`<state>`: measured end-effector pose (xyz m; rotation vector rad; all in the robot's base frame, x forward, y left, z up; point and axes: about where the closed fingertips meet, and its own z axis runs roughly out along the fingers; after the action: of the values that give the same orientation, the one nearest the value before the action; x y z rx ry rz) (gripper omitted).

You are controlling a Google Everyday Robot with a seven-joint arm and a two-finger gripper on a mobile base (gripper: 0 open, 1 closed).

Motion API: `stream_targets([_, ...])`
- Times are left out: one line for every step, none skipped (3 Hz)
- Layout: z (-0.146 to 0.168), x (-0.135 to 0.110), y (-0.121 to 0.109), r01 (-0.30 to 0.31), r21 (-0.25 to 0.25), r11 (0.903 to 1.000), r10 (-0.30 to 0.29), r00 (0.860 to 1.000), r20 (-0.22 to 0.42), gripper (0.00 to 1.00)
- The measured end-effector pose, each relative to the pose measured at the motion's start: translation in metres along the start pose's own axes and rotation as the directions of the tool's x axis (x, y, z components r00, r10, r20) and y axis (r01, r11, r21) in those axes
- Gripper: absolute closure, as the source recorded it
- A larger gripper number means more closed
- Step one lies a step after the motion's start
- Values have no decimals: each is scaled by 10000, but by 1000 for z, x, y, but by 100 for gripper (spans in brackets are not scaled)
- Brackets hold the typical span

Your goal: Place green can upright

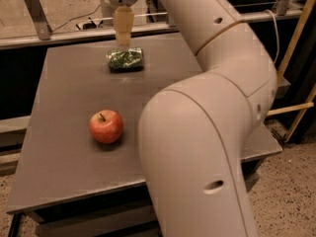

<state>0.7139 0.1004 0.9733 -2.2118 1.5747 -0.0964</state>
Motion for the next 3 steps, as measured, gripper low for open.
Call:
stream_targets([33,-18,0,-123,-482,9988,101,9989,-463,0])
stream_targets([66,-10,13,-560,-1089,9925,424,9915,-1231,0])
stream_targets([88,3,23,-1120,-1441,9832,882,9828,-1623,0])
